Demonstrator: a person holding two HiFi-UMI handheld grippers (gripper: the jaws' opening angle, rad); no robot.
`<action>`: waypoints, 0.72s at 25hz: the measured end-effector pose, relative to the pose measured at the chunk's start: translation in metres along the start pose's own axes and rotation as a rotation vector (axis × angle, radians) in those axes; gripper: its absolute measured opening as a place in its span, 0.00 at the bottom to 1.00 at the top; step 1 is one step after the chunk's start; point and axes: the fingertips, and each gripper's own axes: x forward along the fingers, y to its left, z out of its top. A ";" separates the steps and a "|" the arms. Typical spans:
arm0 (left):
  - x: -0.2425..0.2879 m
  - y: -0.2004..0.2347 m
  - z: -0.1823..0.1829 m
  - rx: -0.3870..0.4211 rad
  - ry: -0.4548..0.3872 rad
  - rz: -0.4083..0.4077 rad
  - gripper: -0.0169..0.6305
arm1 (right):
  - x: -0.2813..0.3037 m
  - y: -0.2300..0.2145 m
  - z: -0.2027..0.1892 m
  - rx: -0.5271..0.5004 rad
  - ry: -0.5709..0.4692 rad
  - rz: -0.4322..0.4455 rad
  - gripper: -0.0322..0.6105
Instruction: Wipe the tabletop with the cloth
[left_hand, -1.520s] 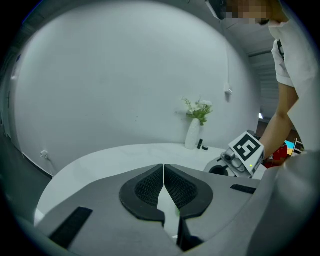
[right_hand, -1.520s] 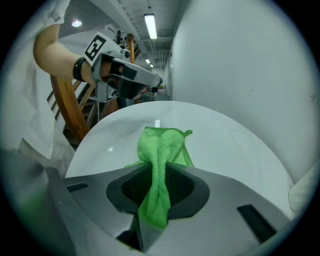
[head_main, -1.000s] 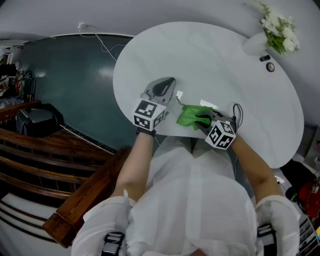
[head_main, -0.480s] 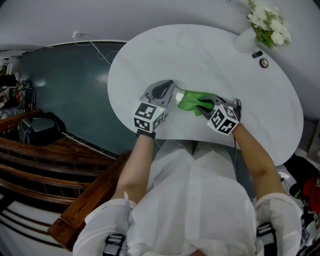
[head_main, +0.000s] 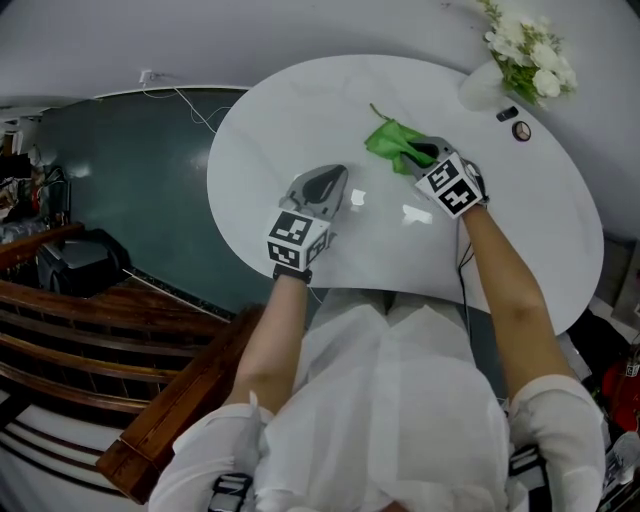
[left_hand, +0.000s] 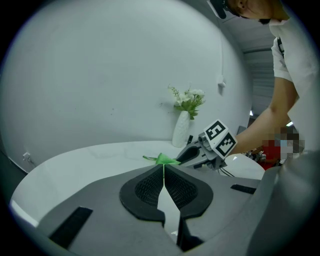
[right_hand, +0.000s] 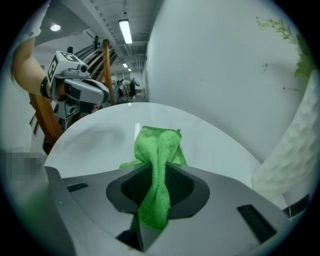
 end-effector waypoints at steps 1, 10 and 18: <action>0.001 0.000 0.001 -0.001 0.001 0.000 0.06 | 0.001 -0.010 0.001 0.008 0.003 -0.021 0.16; 0.019 0.000 0.008 -0.010 0.000 -0.006 0.06 | -0.007 -0.082 -0.008 0.233 0.015 -0.229 0.16; 0.049 -0.020 0.017 0.008 0.008 -0.080 0.06 | -0.064 -0.090 -0.067 0.460 0.008 -0.371 0.16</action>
